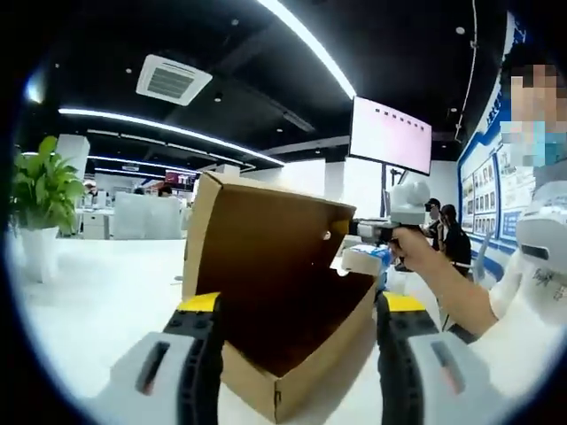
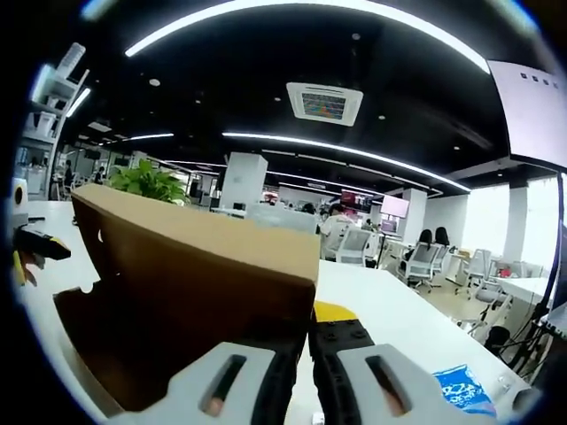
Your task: Operate the shoe box by opening the lid, removing the specified soft item, and placing it in the target area until the item is outside and the box remains undamaged.
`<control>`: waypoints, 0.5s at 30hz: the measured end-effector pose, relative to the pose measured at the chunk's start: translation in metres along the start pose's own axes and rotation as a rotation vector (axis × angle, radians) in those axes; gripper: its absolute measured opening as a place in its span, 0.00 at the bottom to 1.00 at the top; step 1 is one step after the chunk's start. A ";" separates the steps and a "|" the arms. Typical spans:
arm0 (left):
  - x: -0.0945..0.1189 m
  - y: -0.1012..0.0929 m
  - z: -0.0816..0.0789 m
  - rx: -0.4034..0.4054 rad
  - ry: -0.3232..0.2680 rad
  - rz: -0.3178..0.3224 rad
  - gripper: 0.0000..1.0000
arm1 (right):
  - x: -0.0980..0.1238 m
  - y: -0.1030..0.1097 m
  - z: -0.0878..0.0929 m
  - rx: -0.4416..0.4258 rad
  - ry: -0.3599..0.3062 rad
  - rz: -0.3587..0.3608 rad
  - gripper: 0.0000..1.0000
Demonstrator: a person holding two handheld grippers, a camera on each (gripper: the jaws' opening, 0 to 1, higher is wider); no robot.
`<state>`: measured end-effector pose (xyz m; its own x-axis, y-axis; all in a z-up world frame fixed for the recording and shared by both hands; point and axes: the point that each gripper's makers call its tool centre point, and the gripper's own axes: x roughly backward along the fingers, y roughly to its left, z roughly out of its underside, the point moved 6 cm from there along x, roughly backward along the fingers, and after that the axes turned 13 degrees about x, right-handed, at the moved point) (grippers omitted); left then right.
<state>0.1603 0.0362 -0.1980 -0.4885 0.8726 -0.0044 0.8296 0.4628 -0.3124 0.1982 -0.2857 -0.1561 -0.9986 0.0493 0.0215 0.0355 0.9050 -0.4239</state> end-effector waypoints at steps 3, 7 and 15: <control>0.005 0.005 0.005 -0.050 -0.006 -0.035 0.72 | 0.001 0.000 0.000 0.003 0.003 0.000 0.00; 0.009 0.002 0.012 0.033 0.023 0.003 0.68 | 0.002 0.001 0.001 0.010 0.010 0.004 0.01; 0.011 -0.005 -0.005 0.035 0.010 -0.045 0.68 | 0.005 0.003 0.002 0.043 0.016 0.016 0.01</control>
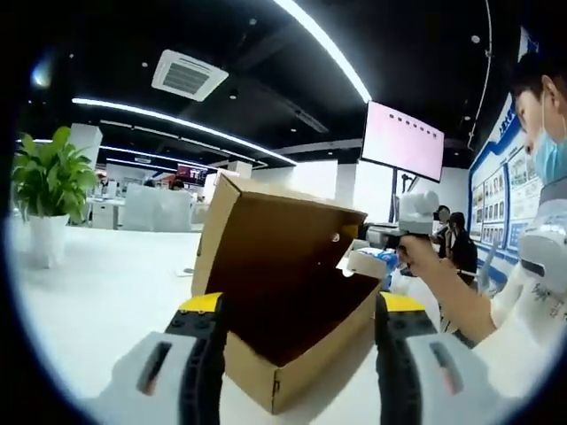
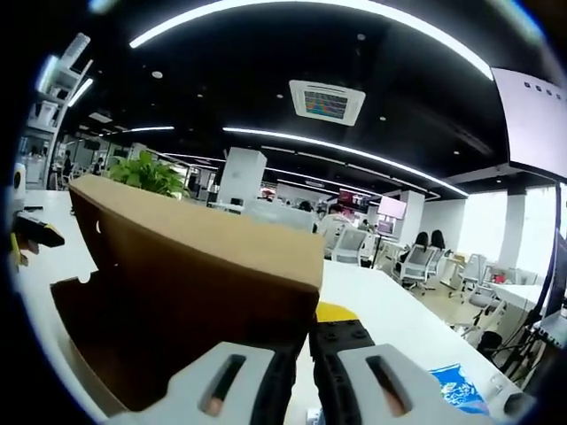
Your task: Operate the shoe box by opening the lid, removing the specified soft item, and placing it in the target area until the item is outside and the box remains undamaged.
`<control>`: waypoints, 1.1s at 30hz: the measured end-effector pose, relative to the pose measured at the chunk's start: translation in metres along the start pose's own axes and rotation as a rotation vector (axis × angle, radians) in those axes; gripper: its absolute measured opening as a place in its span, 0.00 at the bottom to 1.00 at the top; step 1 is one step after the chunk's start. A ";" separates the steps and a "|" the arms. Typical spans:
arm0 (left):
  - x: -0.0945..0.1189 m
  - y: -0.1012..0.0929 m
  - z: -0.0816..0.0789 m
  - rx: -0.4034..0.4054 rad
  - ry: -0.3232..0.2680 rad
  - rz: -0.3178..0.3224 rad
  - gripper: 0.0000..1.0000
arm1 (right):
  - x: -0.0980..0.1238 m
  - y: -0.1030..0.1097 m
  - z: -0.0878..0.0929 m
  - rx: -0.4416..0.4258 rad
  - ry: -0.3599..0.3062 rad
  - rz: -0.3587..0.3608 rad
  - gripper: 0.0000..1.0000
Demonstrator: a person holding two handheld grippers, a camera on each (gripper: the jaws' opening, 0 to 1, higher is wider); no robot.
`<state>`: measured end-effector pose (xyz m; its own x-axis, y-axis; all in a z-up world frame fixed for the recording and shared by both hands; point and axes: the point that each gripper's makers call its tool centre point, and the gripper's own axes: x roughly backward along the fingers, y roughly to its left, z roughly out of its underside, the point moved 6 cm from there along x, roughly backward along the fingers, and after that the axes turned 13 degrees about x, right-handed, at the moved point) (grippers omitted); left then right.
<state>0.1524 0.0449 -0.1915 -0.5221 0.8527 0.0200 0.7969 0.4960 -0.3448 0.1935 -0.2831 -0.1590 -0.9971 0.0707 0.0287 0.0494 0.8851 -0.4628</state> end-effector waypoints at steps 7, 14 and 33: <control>-0.002 -0.006 -0.008 0.027 -0.057 0.016 0.76 | 0.004 0.002 0.003 0.018 -0.013 0.005 0.01; -0.002 -0.005 -0.015 0.049 -0.101 -0.023 0.86 | 0.007 0.004 0.007 0.027 -0.005 -0.017 0.01; -0.004 0.006 -0.007 0.032 -0.074 -0.079 0.92 | 0.012 0.006 0.011 0.066 0.024 -0.043 0.01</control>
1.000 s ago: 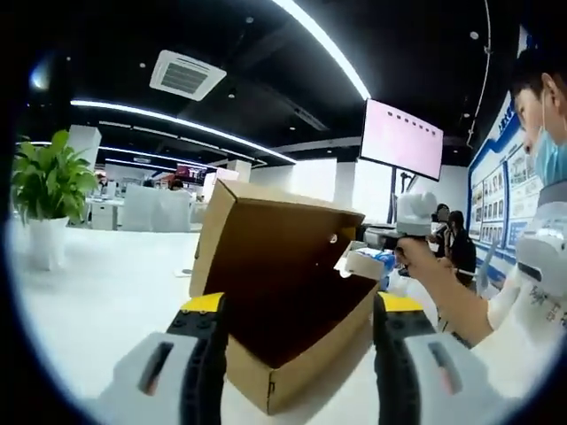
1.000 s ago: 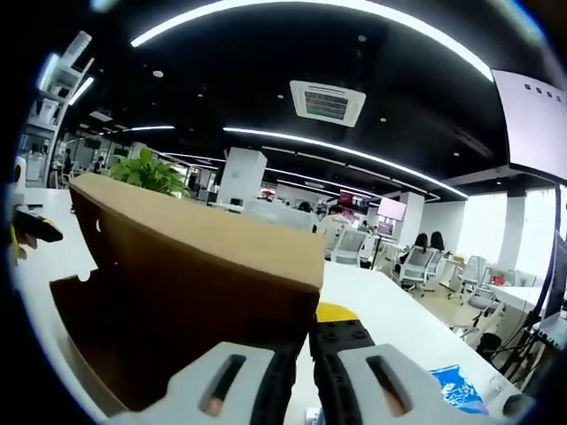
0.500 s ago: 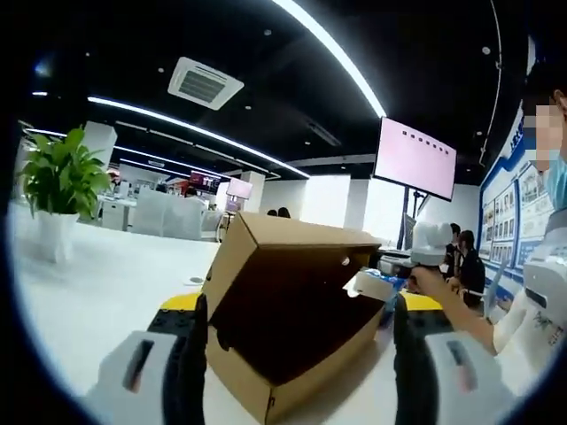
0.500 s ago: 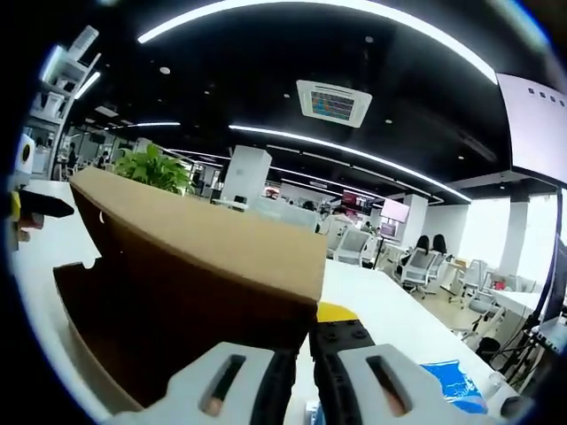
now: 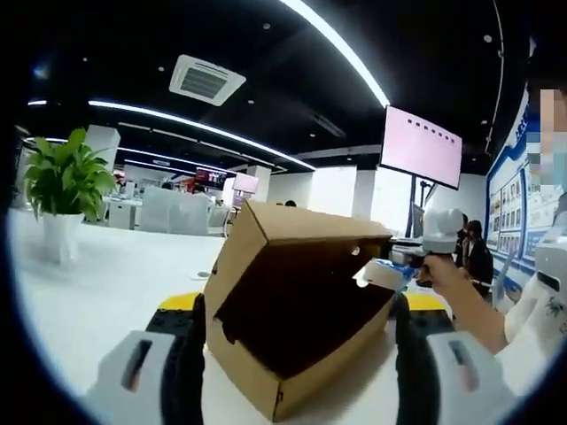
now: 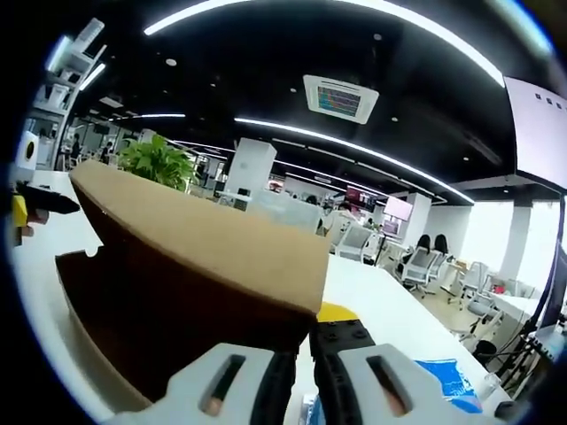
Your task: Operate the shoe box by opening the lid, removing the specified soft item, and placing it in the target area until the item is outside and the box remains undamaged.
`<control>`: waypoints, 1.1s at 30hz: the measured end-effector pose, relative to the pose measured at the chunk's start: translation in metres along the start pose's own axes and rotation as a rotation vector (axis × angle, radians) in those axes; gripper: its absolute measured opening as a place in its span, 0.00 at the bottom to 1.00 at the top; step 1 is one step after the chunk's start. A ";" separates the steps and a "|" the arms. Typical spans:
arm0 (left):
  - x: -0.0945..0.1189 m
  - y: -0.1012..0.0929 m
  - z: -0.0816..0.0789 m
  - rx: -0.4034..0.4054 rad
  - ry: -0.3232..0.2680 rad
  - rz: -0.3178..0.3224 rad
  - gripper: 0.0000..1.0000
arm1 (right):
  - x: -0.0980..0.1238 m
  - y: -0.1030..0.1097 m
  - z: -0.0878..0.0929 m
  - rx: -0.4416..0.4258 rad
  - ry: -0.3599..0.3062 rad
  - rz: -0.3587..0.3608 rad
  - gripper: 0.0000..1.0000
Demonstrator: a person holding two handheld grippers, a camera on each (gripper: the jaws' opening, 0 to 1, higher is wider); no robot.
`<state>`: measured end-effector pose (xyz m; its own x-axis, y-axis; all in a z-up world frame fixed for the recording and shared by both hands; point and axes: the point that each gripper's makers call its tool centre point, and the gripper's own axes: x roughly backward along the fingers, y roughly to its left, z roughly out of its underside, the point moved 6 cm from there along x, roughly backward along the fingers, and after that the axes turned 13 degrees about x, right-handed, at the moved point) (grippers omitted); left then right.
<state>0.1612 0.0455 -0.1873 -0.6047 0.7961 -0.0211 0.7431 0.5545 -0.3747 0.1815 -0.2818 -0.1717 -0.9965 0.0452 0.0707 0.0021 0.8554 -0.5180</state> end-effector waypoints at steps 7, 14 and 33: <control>-0.004 -0.006 0.002 -0.049 0.019 -0.004 0.94 | 0.002 0.001 0.003 -0.003 0.007 -0.008 0.01; -0.004 -0.002 0.010 -0.030 0.082 -0.004 0.91 | 0.002 0.001 0.002 0.002 0.013 -0.010 0.01; 0.002 -0.007 0.002 -0.087 0.062 -0.009 0.91 | 0.006 0.007 0.014 0.030 0.045 -0.028 0.02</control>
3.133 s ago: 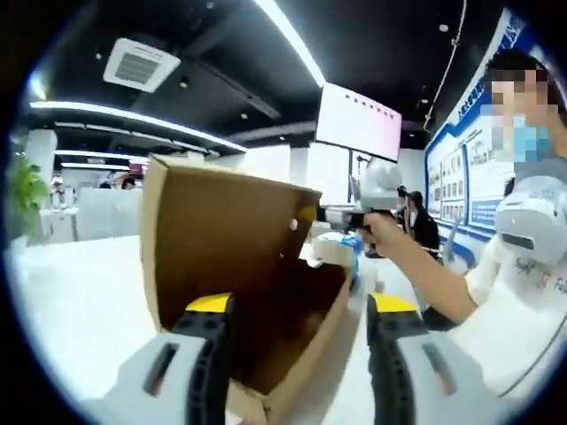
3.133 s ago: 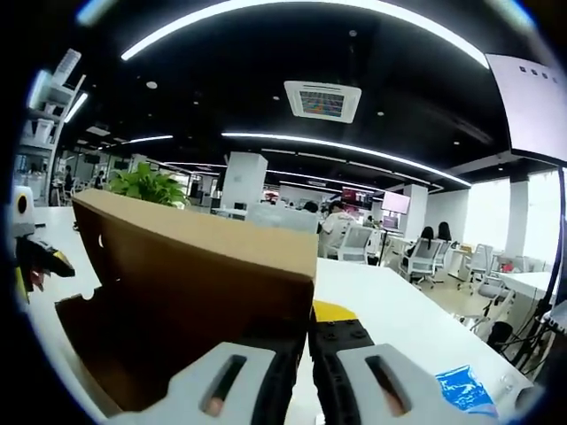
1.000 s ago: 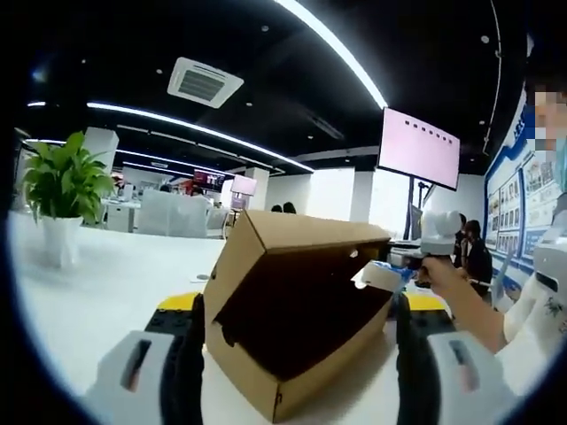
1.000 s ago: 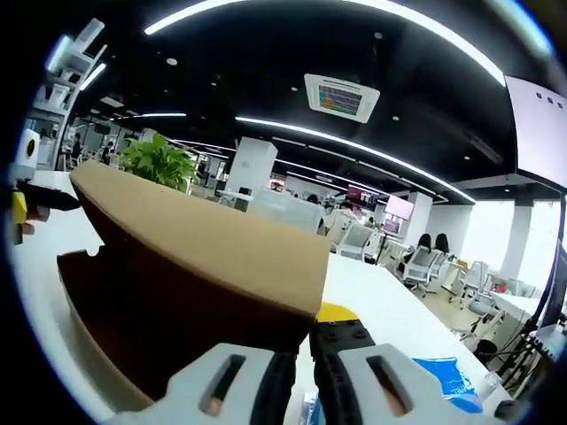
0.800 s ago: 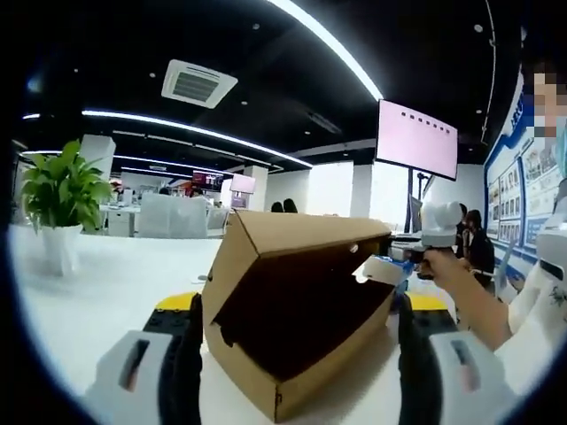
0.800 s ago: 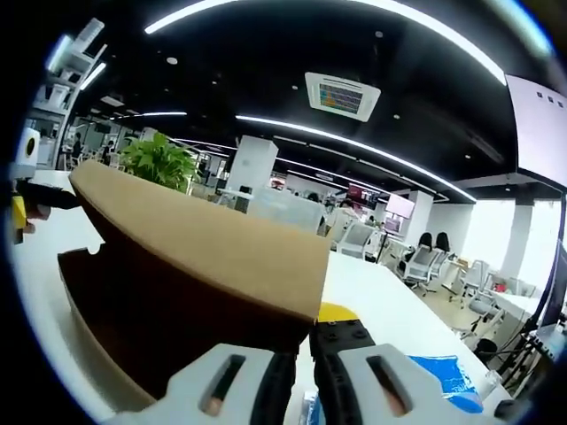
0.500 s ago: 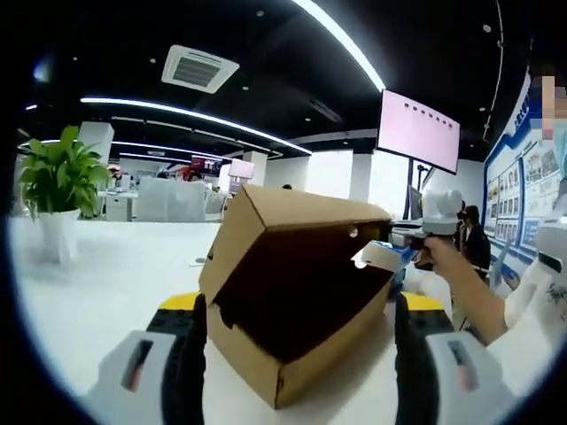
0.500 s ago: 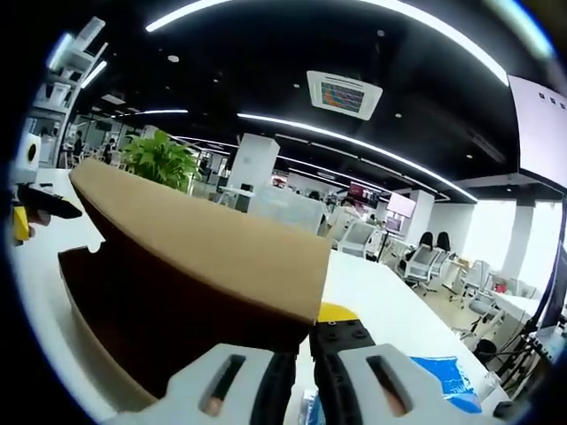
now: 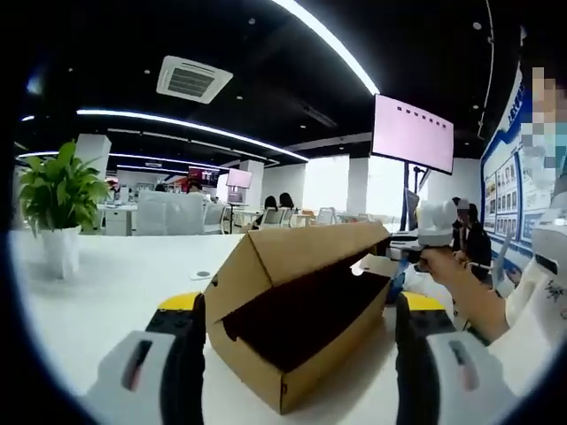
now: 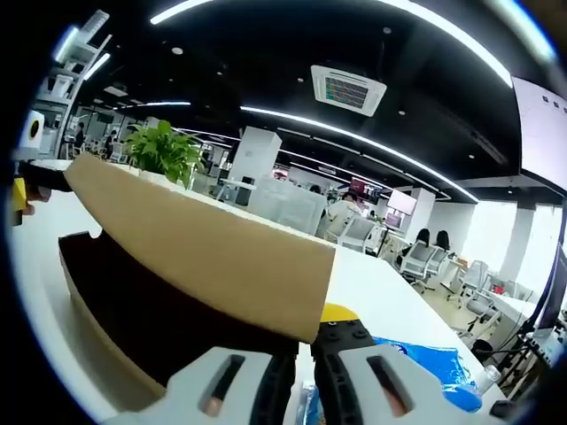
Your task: Operate the shoe box by opening the lid, removing the specified soft item, and placing it in the target area until the item is outside and the box remains undamaged.
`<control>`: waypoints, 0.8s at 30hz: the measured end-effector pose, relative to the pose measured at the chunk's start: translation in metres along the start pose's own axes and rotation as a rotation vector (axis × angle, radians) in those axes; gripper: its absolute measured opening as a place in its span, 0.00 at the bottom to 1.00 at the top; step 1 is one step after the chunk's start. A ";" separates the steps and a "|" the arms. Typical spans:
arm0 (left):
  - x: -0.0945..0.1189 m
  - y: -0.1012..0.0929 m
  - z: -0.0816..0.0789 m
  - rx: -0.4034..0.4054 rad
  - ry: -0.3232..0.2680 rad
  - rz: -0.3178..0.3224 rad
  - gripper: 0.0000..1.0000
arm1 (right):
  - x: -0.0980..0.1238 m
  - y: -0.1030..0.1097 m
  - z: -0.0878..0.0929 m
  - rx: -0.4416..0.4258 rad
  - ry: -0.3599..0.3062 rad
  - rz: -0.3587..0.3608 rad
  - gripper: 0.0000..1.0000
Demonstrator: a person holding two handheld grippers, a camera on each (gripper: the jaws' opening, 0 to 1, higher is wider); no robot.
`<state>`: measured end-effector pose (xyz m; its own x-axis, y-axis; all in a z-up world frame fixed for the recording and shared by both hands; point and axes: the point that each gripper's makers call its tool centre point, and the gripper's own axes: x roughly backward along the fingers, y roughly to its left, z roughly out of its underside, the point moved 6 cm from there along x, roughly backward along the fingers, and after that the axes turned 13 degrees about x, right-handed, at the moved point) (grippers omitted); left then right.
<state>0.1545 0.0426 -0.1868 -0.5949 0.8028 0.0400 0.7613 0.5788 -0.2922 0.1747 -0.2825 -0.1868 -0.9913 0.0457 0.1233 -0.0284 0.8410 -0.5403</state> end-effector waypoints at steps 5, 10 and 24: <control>-0.001 -0.002 -0.001 0.026 -0.004 0.019 0.91 | 0.000 0.001 0.002 -0.004 0.001 -0.003 0.01; -0.002 -0.004 0.000 0.025 0.000 0.025 0.91 | 0.000 0.002 0.004 -0.004 0.004 -0.005 0.01; -0.005 -0.009 0.003 -0.006 0.016 0.035 0.89 | 0.001 0.006 0.008 0.016 0.020 -0.010 0.02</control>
<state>0.1495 0.0328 -0.1872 -0.5640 0.8245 0.0451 0.7829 0.5513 -0.2884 0.1730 -0.2816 -0.1962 -0.9882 0.0481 0.1454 -0.0407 0.8329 -0.5519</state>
